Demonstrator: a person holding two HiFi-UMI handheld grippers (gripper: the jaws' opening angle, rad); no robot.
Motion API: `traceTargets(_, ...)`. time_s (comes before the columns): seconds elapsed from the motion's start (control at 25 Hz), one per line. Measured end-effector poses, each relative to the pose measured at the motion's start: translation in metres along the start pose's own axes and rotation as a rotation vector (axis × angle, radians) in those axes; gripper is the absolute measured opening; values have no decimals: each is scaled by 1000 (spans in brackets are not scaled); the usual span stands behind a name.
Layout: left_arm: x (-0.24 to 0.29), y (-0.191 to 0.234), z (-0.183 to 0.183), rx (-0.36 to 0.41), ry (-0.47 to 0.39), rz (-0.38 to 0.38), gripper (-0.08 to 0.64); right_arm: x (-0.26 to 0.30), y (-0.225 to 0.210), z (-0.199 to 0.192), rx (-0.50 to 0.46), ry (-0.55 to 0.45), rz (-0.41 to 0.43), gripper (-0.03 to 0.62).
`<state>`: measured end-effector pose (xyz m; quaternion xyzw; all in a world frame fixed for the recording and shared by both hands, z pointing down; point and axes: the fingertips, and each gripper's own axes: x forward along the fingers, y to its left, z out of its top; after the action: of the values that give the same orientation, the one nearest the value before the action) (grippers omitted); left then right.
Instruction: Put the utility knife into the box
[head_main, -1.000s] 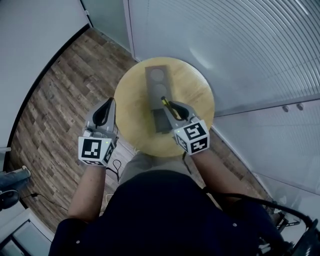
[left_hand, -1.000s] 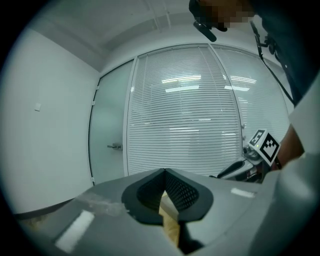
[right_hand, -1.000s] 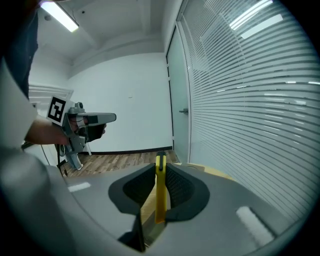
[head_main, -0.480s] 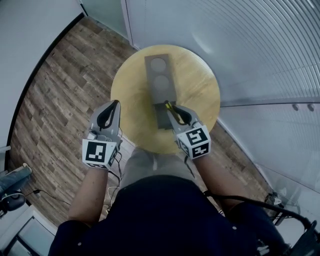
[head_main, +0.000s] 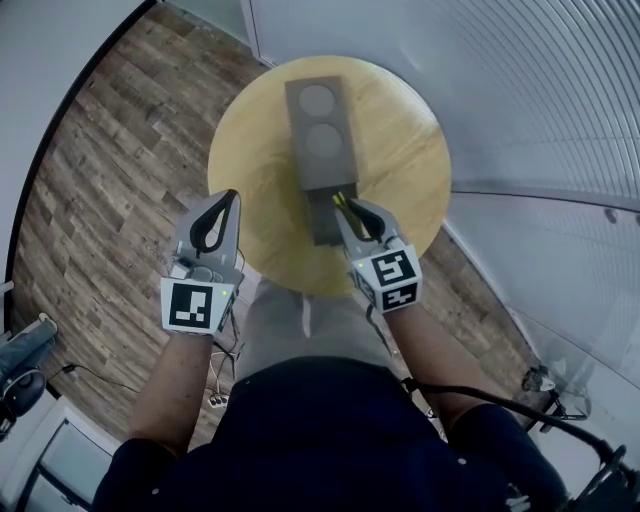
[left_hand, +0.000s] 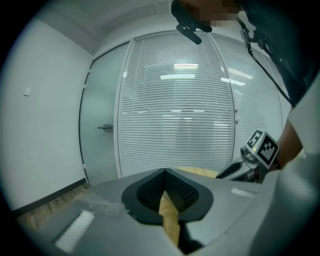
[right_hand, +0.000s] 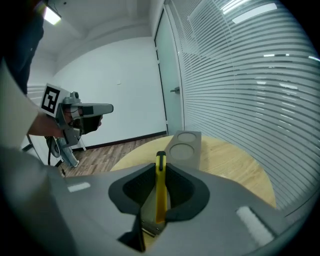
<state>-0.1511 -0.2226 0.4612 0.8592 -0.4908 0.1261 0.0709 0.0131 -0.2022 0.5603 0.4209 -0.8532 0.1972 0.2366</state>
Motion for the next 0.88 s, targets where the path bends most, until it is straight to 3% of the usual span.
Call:
traceTargets(0.48, 28, -6, -50, -48, 46, -28, 3, 28, -1, -39, 17, 50, 19, 72)
traceTargets(0.88, 31, 2, -72, -22, 79, -29, 3, 55, 1, -55, 6, 81, 41, 72)
